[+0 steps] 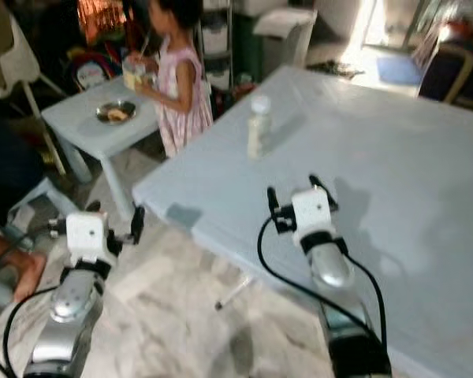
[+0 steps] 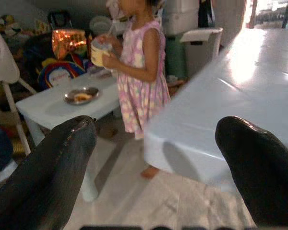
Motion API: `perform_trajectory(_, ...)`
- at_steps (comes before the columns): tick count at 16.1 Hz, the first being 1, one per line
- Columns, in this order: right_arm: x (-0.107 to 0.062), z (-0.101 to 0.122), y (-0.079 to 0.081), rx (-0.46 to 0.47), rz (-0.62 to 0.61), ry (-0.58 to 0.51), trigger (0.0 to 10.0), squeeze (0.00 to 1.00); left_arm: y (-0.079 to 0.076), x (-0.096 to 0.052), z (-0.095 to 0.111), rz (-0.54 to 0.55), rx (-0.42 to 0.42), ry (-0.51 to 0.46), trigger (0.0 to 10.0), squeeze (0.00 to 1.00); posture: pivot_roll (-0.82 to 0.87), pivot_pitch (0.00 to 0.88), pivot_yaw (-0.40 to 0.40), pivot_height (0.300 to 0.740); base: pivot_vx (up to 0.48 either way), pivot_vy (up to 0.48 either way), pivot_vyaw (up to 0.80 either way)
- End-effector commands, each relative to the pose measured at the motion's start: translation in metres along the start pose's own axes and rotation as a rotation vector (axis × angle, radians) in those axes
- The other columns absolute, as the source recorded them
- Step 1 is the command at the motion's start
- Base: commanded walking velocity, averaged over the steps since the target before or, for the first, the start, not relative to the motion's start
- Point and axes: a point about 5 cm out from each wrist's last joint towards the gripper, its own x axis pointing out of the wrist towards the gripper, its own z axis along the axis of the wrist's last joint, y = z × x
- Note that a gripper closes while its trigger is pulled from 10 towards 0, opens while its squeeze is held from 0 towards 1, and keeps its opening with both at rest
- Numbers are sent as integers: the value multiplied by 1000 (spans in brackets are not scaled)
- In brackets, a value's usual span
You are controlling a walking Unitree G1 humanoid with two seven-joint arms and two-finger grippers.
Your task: Restocking fridge
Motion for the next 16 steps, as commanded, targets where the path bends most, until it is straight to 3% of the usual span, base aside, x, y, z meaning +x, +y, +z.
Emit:
perform_trajectory(1,4,6,8,7,16,-23,10000,0,8,0,2,11,13,-3,10000,0,-47,21,39,740,304,375,0)
perform_trajectory(4,5,7,8,-3,-3,-35,10000,0,7,0,0,10,24,3,10000,0,-41,23,37,740,298,244,0)
perform_trajectory(10,8,7,13,33,-16,-39,10000,0,8,-2,0,6,26,4,10000,0,-35,24,41,740,0,0,0)
perform_trajectory(16,18,12,4,34,-61,-50,10000,0,8,-2,-2,4,34,11,10000,0,-36,27,48,740,0,0,-800)
